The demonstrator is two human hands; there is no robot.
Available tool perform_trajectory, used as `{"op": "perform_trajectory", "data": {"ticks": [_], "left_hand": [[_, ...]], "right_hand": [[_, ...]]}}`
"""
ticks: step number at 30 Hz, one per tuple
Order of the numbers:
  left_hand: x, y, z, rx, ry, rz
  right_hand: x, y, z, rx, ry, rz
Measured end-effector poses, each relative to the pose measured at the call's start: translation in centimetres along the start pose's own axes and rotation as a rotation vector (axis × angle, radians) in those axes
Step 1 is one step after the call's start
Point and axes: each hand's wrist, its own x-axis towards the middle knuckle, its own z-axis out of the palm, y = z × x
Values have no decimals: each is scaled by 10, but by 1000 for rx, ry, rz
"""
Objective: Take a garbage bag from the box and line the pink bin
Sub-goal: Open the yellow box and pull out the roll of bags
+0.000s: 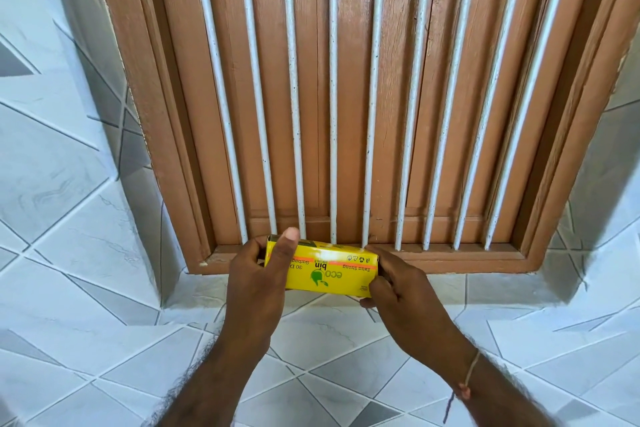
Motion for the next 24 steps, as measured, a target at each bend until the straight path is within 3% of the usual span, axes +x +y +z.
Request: {"op": "perform_trajectory", "data": {"ticks": [10,12,16,19,22,24], "left_hand": [[-2,-2,-1,10,21,17],[1,-2,-3,-97,10,-68],[5,-3,-9,-195,-20,-193],[7,-1,-9,-160,-11,-192],[7,6,-4,-85,-17,-112],[5,14,1,-24,-27,-52]], "right_hand": [[-1,4,5,17,89,67],[-3,6,0,133,154,106],[-2,5,-10,497,127,307],[1,7,-6,332,252,383],[2,18,5,-2,413,293],[2,26,13,-90,450,236]]}}
